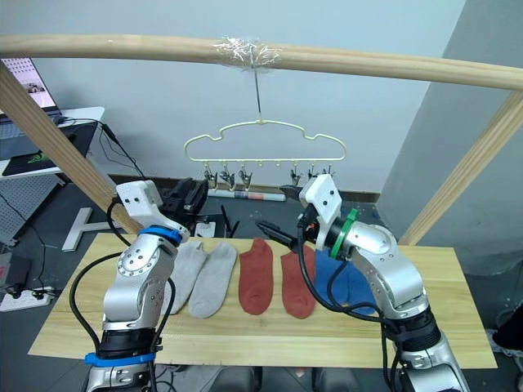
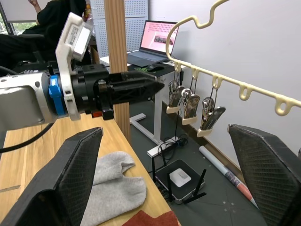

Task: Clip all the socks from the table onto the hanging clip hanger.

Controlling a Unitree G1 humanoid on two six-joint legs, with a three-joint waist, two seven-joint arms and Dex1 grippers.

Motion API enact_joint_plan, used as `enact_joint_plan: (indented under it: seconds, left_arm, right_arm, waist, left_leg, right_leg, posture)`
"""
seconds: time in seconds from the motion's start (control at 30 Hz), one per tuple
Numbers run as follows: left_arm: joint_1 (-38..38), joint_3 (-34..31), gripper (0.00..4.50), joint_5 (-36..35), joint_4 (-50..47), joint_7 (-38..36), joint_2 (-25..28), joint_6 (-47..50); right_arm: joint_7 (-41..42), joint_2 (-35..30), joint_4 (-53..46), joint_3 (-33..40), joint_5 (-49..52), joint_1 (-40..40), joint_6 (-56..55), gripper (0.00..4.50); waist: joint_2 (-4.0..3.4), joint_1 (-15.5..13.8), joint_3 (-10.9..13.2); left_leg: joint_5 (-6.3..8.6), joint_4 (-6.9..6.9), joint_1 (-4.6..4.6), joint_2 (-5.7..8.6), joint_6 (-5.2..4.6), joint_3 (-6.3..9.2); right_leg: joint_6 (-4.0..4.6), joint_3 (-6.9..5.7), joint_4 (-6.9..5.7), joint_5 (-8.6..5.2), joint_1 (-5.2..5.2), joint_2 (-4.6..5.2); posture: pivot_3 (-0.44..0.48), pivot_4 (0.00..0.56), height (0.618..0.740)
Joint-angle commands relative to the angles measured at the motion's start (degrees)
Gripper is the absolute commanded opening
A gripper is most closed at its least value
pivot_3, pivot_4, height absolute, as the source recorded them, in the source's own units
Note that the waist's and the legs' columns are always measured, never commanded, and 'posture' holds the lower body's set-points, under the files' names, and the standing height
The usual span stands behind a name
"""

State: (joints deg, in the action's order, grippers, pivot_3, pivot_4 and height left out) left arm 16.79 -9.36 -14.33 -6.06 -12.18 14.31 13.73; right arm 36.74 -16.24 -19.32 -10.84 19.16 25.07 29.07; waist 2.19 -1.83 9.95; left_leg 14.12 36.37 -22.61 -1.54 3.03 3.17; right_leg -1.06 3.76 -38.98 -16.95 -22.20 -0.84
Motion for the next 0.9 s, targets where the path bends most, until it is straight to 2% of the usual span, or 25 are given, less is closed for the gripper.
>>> enact_joint_plan:
  seconds: [0.03,0.33,0.9]
  left_arm:
    - [1.1,-0.1,1.84,0.2,-0.8,-0.7,0.6,-1.2]
    - [2.5,0.9,1.84,0.5,1.9,-3.0,0.7,-1.3]
    - [8.6,1.6,1.84,2.4,9.7,-2.9,0.2,-5.7]
  right_arm:
    - [-0.5,0.2,-2.3,0.9,1.1,1.2,0.1,4.5]
    - [-0.6,0.4,-1.9,0.8,1.4,2.1,0.4,4.5]
    - [1.5,-0.1,-2.4,0.9,3.7,3.7,1.2,4.5]
  waist:
    - [-0.01,0.0,0.0]
    - [-0.08,0.3,0.1]
    - [-0.37,0.4,0.5]
  left_leg:
    - [0.0,0.0,0.0,0.0,0.0,0.01]
    - [0.0,0.02,-0.04,0.0,0.0,0.04]
    - [0.0,0.15,-0.17,0.02,-0.01,0.1]
  right_leg:
    - [0.0,-0.01,0.0,0.0,0.0,0.0]
    - [0.0,-0.04,0.0,0.0,0.0,0.0]
    - [0.0,-0.15,0.01,0.0,-0.02,0.0]
  posture:
    - [0.151,0.17,0.74]
    - [0.144,0.183,0.74]
    - [0.126,0.191,0.74]
